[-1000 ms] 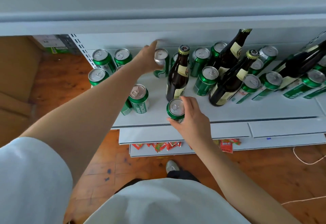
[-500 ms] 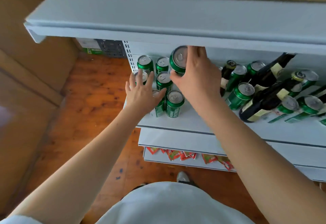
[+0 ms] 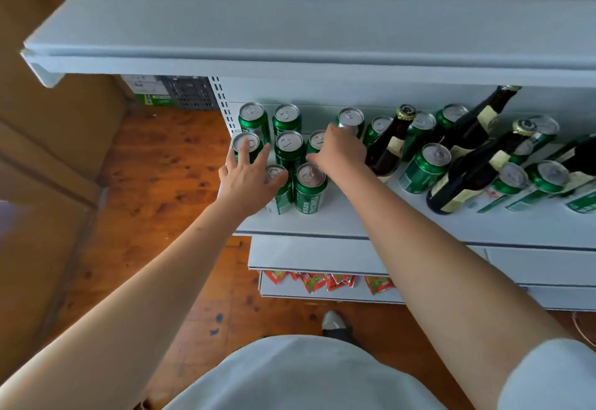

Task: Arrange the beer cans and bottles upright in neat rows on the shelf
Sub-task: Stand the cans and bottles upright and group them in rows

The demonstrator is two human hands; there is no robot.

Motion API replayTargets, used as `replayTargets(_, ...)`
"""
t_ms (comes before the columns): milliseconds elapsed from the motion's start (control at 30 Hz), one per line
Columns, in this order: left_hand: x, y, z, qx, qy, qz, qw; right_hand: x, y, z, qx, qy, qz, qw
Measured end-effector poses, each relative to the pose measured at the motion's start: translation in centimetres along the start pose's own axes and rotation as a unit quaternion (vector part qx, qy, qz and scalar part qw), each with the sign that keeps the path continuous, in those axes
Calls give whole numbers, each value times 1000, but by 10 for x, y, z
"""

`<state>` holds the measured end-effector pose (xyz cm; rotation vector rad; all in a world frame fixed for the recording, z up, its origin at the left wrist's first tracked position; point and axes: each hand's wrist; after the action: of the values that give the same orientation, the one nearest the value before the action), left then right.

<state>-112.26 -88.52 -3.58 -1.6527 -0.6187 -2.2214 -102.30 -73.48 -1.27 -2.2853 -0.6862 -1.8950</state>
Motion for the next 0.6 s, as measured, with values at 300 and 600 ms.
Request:
replayTargets(300,9,-4,35,-22,49,176,983,23,53,14,86,-107,83,987)
replayTargets(600,2,-26,145,-169,333,120,920,21,102,166,-76,-293,305,903)
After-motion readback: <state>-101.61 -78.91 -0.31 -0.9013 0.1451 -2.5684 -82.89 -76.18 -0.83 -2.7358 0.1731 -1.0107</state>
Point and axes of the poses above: each hand's wrist, its own y-axis away from the middle knuckle, its own x-axis out of the back of the hand, z = x × y, and after that the axes turned 11 degrees about -x, right-handed
